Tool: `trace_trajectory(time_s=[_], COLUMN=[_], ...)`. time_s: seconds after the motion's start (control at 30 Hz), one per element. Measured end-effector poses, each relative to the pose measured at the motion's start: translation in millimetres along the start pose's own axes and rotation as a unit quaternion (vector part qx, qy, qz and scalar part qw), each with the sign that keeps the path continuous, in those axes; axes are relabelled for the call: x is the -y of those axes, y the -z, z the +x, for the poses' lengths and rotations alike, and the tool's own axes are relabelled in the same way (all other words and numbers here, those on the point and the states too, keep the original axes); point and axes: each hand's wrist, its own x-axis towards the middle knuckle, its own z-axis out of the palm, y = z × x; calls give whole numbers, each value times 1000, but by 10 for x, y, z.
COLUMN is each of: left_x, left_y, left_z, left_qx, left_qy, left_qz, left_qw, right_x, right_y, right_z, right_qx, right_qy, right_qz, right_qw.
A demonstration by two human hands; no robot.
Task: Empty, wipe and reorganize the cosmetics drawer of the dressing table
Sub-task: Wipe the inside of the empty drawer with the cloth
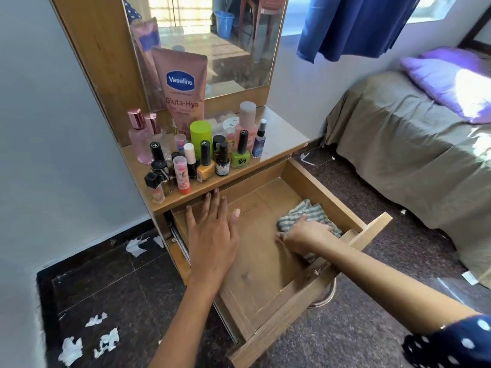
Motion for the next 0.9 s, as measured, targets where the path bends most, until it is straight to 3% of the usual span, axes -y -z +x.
trace_trajectory(time_s=[0.17,0.47,0.67,0.73,0.8,0.9], left_x=[21,32,29,22,6,2], left_y=[-13,-16,7,12,9,13], left_z=[31,41,48,31,17,15], left_qx=[-7,-30,-23,-24,-23,-20], left_qy=[2,1,2,5,6,2], left_qz=[-9,-29,-28,-37,-39,-35], left_qw=[1000,999,999,999,999,999], right_x=[74,641,386,225,111,88], right_y=[-81,-363,-69,97,176,98], right_z=[-81,-905,-845,-713,-599,-586], right_qx=[-39,52,72,21,-67,-82], right_qy=[77,282,356,386,457,578], right_qz=[39,-9,22,52,31,-36], right_qw=[995,958,932,921,886,811])
